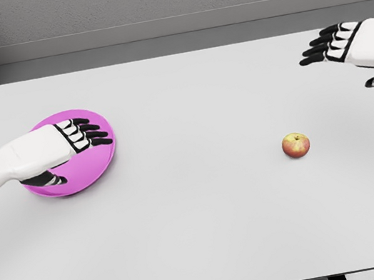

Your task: Put the apple on the plate with both arms

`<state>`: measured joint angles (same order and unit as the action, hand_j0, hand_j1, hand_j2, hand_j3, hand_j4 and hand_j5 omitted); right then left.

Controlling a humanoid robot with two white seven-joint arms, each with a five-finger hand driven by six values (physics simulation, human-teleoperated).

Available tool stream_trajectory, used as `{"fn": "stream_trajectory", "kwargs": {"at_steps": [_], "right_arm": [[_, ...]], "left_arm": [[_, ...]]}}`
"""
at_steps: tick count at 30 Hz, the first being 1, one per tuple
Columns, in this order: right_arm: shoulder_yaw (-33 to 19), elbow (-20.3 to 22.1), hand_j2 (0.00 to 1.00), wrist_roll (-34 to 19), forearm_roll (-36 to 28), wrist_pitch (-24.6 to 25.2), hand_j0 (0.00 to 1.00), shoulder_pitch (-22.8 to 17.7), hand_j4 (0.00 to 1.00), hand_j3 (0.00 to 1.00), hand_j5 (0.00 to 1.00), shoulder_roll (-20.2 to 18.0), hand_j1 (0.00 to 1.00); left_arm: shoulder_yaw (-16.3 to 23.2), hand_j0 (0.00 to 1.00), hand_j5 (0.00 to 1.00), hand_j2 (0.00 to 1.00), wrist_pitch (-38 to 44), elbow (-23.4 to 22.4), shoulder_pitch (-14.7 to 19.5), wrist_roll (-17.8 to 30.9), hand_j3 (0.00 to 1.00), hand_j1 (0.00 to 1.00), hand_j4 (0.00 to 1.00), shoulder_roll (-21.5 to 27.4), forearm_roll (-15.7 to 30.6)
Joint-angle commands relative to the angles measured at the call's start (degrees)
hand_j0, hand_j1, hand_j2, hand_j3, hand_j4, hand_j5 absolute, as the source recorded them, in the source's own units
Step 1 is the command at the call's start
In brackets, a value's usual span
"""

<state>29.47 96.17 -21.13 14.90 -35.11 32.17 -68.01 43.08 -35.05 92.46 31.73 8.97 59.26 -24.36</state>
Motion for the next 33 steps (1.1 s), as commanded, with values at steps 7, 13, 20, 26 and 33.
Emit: {"fn": "stream_trajectory", "kwargs": {"at_steps": [7, 13, 20, 26, 33], "right_arm": [[0.1, 0.7, 1.0, 0.1, -0.5, 0.1, 1.0, 0.0, 1.0, 1.0, 1.0, 0.0, 1.0], [4.5, -1.4, 1.0, -7.1, -8.7, 0.1, 1.0, -1.2, 1.0, 1.0, 1.0, -2.8, 1.0], [6.8, -2.2, 1.0, -13.9, -19.0, 0.1, 1.0, -1.2, 1.0, 1.0, 1.0, 0.5, 1.0], [7.0, -2.2, 1.0, -13.9, -23.9, 0.1, 1.0, -0.5, 1.0, 1.0, 1.0, 4.2, 1.0], [9.5, -2.5, 1.0, -13.9, -20.2, 1.1, 1.0, -0.4, 1.0, 1.0, 1.0, 4.2, 1.0]], "left_arm": [[0.0, 1.0, 1.0, 1.0, 0.0, 0.0, 0.0, 0.3, 1.0, 1.0, 1.0, 0.1, 0.4], [0.0, 1.0, 1.0, 1.0, 0.0, 0.0, 0.0, 0.5, 1.0, 1.0, 1.0, 0.1, 0.4], [0.0, 1.0, 1.0, 1.0, 0.0, -0.5, 0.4, 0.6, 1.0, 1.0, 1.0, 0.1, 0.3], [-0.1, 1.0, 1.0, 1.0, 0.0, -0.6, 0.5, 0.6, 1.0, 1.0, 1.0, 0.1, 0.3], [0.0, 1.0, 1.0, 1.0, 0.0, -0.7, 0.6, 1.6, 1.0, 1.0, 1.0, 0.0, 0.3]]}}
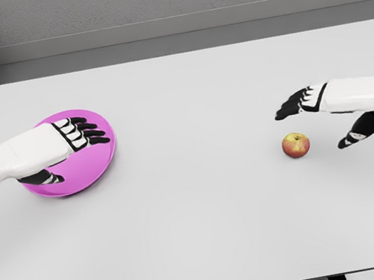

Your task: Put the apple on the plate with both arms

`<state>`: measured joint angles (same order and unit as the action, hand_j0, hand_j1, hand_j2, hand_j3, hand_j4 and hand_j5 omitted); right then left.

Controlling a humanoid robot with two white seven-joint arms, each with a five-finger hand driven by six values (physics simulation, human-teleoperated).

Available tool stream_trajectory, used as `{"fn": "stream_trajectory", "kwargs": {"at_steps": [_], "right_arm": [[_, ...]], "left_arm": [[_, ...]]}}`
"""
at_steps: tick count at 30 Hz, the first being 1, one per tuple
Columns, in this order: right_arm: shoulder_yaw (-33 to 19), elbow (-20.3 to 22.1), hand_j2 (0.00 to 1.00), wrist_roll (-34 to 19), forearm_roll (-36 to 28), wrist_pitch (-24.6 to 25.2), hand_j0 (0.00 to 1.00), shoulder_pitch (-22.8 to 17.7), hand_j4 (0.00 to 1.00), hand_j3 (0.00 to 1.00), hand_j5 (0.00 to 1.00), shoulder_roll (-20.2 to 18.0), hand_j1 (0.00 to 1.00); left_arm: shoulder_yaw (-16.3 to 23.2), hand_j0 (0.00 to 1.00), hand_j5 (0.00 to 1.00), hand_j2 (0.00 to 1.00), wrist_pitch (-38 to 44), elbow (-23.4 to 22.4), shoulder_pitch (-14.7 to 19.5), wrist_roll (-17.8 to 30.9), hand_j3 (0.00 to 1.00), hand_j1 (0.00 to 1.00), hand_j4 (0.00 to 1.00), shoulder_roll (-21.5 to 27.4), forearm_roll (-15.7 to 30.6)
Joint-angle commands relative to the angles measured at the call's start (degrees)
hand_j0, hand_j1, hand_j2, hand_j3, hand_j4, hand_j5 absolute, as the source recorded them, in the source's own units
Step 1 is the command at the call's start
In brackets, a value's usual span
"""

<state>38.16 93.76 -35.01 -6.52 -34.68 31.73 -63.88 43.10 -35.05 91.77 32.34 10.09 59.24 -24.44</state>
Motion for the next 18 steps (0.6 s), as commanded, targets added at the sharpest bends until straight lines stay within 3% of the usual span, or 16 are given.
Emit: {"fn": "stream_trajectory", "kwargs": {"at_steps": [1, 3, 5, 10, 18], "right_arm": [[0.8, -0.8, 1.0, 0.0, 1.7, 1.8, 1.0, 0.0, 1.0, 1.0, 1.0, 0.2, 1.0], [1.3, -2.9, 1.0, 0.0, 2.8, 2.2, 1.0, 0.4, 1.0, 1.0, 1.0, 1.6, 1.0], [5.4, -5.8, 1.0, 0.0, 4.5, 3.4, 1.0, 3.1, 1.0, 1.0, 1.0, 3.3, 1.0], [5.7, -10.1, 1.0, 0.0, 5.5, 3.5, 1.0, 3.6, 1.0, 1.0, 1.0, 6.0, 1.0], [5.8, -12.6, 1.0, 0.0, 7.4, 3.6, 1.0, 3.6, 1.0, 1.0, 1.0, 9.0, 1.0]], "left_arm": [[0.0, 1.0, 1.0, 1.0, 0.0, 0.0, 0.0, 0.5, 1.0, 1.0, 1.0, 0.0, 0.4], [0.0, 1.0, 1.0, 1.0, 0.0, -0.2, 0.0, 0.5, 1.0, 1.0, 1.0, -0.1, 0.4], [0.0, 1.0, 1.0, 1.0, 0.0, -0.2, 0.0, 0.5, 1.0, 1.0, 1.0, -0.1, 0.4], [0.0, 1.0, 1.0, 1.0, 0.0, -0.2, 0.0, 0.5, 1.0, 1.0, 1.0, -0.1, 0.4], [-0.1, 1.0, 1.0, 1.0, 0.0, -0.6, 0.1, 0.7, 1.0, 1.0, 1.0, -0.2, 0.4]]}}
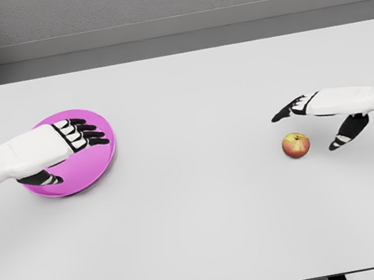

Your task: Put the apple on the plate with both arms

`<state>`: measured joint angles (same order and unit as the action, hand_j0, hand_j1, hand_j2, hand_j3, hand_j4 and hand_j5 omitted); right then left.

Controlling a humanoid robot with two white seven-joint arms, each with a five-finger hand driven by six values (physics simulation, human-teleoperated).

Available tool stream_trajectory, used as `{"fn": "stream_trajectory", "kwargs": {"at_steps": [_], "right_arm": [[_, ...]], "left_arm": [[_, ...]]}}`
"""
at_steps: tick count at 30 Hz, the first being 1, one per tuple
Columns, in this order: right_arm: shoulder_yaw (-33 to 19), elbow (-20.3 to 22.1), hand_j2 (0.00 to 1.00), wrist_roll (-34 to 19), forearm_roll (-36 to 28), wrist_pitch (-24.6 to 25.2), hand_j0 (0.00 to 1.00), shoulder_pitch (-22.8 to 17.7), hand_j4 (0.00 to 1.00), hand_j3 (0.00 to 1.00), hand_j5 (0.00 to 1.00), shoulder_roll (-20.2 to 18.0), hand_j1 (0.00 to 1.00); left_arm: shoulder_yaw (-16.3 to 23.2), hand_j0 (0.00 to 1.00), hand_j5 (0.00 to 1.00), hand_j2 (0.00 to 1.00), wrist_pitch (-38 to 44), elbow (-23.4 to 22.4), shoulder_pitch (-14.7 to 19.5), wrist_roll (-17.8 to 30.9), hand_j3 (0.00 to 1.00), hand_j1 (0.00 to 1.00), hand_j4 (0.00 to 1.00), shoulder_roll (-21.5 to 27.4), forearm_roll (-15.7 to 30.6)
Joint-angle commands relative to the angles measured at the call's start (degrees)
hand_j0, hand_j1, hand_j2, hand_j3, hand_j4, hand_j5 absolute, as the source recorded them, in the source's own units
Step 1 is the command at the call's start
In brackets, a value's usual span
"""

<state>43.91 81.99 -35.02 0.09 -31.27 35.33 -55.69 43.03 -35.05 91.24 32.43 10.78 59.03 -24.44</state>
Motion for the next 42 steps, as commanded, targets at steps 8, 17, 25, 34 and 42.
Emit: {"fn": "stream_trajectory", "kwargs": {"at_steps": [8, 17, 25, 34, 42], "right_arm": [[2.4, -4.5, 1.0, 0.0, 1.4, 0.2, 1.0, 1.8, 1.0, 1.0, 1.0, 3.4, 1.0], [4.2, -4.6, 1.0, 0.0, 1.8, 0.1, 1.0, 1.8, 1.0, 1.0, 1.0, 3.8, 1.0], [4.6, -4.6, 1.0, 0.0, 1.9, 0.0, 1.0, 1.8, 1.0, 1.0, 1.0, 3.9, 1.0], [4.5, -4.6, 0.7, 0.0, 1.8, -0.5, 0.7, 2.0, 0.7, 0.7, 0.7, 3.8, 0.7], [5.5, -4.5, 0.7, 0.0, 1.9, -2.4, 0.7, 1.9, 0.7, 0.7, 0.7, 3.8, 0.7]], "left_arm": [[-0.1, 1.0, 1.0, 1.0, 0.1, -0.2, 0.0, 0.1, 1.0, 1.0, 1.0, -0.1, 0.4], [-0.1, 1.0, 1.0, 1.0, 0.1, -0.3, 0.1, 1.1, 1.0, 1.0, 1.0, -0.1, 0.4], [-0.1, 1.0, 1.0, 1.0, 0.1, -0.5, 0.1, 1.1, 1.0, 1.0, 1.0, -0.2, 0.4], [-0.1, 1.0, 1.0, 1.0, 0.1, -0.5, 0.3, 1.1, 1.0, 1.0, 1.0, -0.2, 0.4], [-0.1, 1.0, 1.0, 1.0, 0.1, -0.5, 0.3, 1.1, 1.0, 1.0, 1.0, -0.2, 0.4]]}}
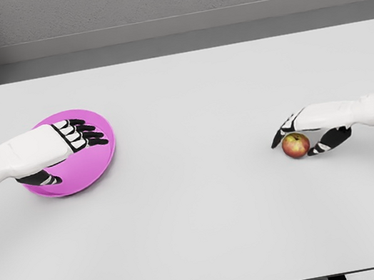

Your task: Put the apple on the plate with both arms

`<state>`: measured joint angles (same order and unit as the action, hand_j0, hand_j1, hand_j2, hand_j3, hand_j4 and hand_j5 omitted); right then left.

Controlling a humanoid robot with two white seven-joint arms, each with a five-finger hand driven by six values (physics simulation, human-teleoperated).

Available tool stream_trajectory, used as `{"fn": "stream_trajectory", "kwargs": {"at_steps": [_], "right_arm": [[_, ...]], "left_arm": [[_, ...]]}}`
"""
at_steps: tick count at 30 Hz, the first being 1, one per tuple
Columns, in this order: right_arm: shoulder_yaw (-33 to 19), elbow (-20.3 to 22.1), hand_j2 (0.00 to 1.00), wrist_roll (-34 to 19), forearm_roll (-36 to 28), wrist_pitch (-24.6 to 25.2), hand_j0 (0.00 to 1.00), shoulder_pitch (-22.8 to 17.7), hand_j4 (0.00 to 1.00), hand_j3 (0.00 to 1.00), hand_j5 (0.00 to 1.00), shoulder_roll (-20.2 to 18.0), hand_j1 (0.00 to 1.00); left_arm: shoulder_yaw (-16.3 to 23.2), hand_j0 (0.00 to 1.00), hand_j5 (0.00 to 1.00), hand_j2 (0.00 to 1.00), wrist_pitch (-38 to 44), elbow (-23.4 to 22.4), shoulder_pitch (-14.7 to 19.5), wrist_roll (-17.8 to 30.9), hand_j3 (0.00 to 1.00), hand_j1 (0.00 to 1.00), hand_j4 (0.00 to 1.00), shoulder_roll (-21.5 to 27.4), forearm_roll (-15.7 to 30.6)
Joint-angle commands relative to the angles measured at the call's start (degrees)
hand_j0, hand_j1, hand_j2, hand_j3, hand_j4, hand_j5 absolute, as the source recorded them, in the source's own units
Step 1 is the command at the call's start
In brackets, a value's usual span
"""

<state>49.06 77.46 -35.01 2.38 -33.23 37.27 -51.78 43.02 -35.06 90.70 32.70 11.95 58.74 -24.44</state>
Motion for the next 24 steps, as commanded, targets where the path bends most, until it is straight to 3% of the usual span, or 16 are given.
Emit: {"fn": "stream_trajectory", "kwargs": {"at_steps": [1, 3, 4, 6, 9, 12, 18, 21, 24], "right_arm": [[0.3, 0.1, 0.7, 0.0, -0.4, -0.5, 0.7, 0.0, 0.7, 0.7, 0.7, -0.1, 0.7], [0.2, 0.0, 0.68, 0.0, -0.4, -0.5, 0.68, 0.1, 0.68, 0.68, 0.68, -0.1, 0.68], [0.2, 0.1, 0.59, 0.0, -0.4, -0.6, 0.59, 0.1, 0.59, 0.59, 0.59, -0.1, 0.59], [0.2, 0.0, 0.51, 0.0, -0.4, -0.6, 0.51, 0.1, 0.51, 0.51, 0.51, -0.1, 0.51], [0.2, 0.0, 0.47, 0.0, -0.4, -1.5, 0.47, 0.2, 0.47, 0.47, 0.47, 0.1, 0.47], [0.1, 0.0, 0.38, 0.0, -0.4, -1.8, 0.38, 0.3, 0.38, 0.38, 0.38, 0.2, 0.38], [-1.0, 0.3, 0.38, 0.0, -2.2, -1.8, 0.38, 2.8, 0.38, 0.38, 0.38, 0.3, 0.38], [-0.7, 0.2, 0.38, 0.0, -2.4, -1.8, 0.38, 6.2, 0.38, 0.38, 0.38, 9.6, 0.38], [-0.4, 0.1, 0.38, 0.0, -2.3, -1.4, 0.38, 8.4, 0.38, 0.38, 0.38, 16.3, 0.38]], "left_arm": [[0.0, 1.0, 1.0, 1.0, 0.1, 0.0, 0.0, 0.0, 1.0, 1.0, 1.0, 0.1, 0.4], [0.0, 1.0, 1.0, 1.0, 0.1, 0.0, 0.0, 0.0, 1.0, 1.0, 1.0, 0.1, 0.4], [0.0, 1.0, 1.0, 1.0, 0.1, -0.1, 0.0, -0.1, 1.0, 1.0, 1.0, 0.1, 0.4], [0.0, 1.0, 1.0, 1.0, 0.1, -0.1, 0.0, 0.0, 1.0, 1.0, 1.0, 0.1, 0.4], [0.0, 1.0, 1.0, 1.0, 0.1, -0.1, 0.0, -0.1, 1.0, 1.0, 1.0, 0.1, 0.4], [0.0, 1.0, 1.0, 1.0, 0.1, -0.1, 0.0, 0.0, 1.0, 1.0, 1.0, 0.1, 0.4], [0.0, 1.0, 1.0, 1.0, 0.1, -0.1, 0.0, -0.1, 1.0, 1.0, 1.0, 0.1, 0.4], [0.0, 1.0, 1.0, 1.0, 0.1, -0.1, 0.0, 0.0, 1.0, 1.0, 1.0, 0.1, 0.4], [0.0, 1.0, 1.0, 1.0, 0.1, -0.1, 0.0, 0.0, 1.0, 1.0, 1.0, 0.1, 0.4]]}}
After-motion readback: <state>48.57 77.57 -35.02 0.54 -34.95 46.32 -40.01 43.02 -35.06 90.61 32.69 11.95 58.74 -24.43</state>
